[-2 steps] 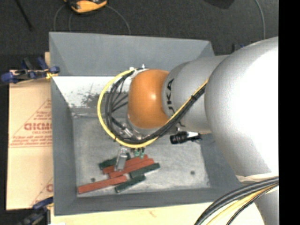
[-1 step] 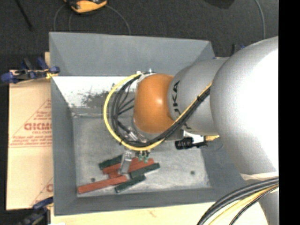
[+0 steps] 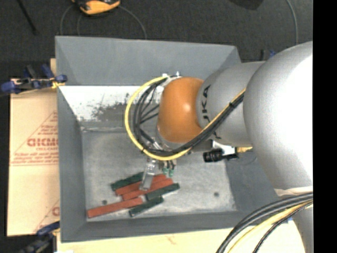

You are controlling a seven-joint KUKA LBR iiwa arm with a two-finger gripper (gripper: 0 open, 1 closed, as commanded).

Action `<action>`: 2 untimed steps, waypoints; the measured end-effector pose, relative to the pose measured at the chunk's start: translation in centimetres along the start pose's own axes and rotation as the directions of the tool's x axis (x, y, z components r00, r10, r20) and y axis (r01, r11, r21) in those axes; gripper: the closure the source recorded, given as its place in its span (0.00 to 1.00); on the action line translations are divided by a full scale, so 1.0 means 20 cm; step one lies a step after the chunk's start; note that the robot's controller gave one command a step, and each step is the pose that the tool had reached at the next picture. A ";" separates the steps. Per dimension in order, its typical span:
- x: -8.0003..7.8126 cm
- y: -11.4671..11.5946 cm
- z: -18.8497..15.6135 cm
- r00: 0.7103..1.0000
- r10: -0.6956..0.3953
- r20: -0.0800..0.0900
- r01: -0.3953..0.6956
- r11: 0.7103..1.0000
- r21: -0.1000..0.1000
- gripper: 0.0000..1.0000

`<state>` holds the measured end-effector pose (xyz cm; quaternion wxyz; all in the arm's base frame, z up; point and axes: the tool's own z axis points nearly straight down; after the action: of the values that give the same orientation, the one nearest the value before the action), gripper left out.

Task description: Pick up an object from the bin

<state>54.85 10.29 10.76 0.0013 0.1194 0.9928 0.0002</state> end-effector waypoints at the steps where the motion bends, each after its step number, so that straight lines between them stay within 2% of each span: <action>1: 0.26 0.10 0.17 0.999 0.049 0.002 -0.049 0.999 -0.003 1.00; 2: 0.26 0.10 0.17 0.999 0.049 0.002 -0.049 0.999 -0.003 1.00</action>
Offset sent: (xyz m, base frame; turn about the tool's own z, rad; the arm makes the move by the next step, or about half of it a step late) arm 0.0000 0.0000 0.0000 0.0000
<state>50.35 13.47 7.40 0.0027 0.1438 0.9896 0.0017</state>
